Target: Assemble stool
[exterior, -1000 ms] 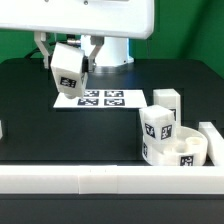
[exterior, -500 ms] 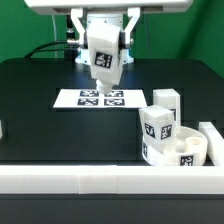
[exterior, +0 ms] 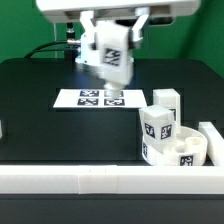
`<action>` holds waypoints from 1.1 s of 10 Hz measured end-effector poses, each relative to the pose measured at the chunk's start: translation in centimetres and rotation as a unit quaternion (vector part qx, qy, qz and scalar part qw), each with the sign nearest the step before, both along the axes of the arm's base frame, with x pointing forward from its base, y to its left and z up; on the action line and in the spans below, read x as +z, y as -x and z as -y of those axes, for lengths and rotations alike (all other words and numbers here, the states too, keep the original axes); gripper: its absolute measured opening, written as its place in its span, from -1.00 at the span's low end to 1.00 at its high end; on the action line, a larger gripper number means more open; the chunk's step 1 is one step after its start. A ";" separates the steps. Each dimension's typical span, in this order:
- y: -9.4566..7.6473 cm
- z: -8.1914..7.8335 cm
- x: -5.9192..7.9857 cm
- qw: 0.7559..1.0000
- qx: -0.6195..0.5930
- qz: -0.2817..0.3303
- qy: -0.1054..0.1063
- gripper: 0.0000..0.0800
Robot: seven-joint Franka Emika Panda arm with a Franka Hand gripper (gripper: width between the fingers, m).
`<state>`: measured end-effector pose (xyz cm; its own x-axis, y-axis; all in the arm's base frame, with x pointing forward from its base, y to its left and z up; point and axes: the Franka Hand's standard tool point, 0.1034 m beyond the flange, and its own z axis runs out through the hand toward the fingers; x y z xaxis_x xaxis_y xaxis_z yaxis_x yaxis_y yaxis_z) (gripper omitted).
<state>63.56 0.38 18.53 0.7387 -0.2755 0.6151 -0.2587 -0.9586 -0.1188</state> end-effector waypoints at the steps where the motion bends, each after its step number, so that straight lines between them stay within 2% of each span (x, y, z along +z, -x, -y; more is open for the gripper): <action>1: -0.3 -1.7 0.3 1.000 0.002 0.005 -0.012 -0.18; 2: -0.6 -3.0 0.5 1.000 0.001 0.009 -0.023 -0.18; 3: -0.8 -3.7 0.6 1.000 0.006 0.010 -0.025 -0.18; 7: -0.5 -3.8 0.3 1.000 0.004 0.015 -0.025 -0.18; 8: 0.3 -4.9 -0.3 0.999 0.008 0.020 -0.027 -0.18; 11: 1.0 -7.9 -1.3 0.999 0.027 0.011 -0.035 -0.18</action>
Offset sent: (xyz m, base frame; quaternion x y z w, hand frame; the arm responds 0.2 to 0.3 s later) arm 0.0000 0.0000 0.0000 0.0000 0.0000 0.0000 1.0000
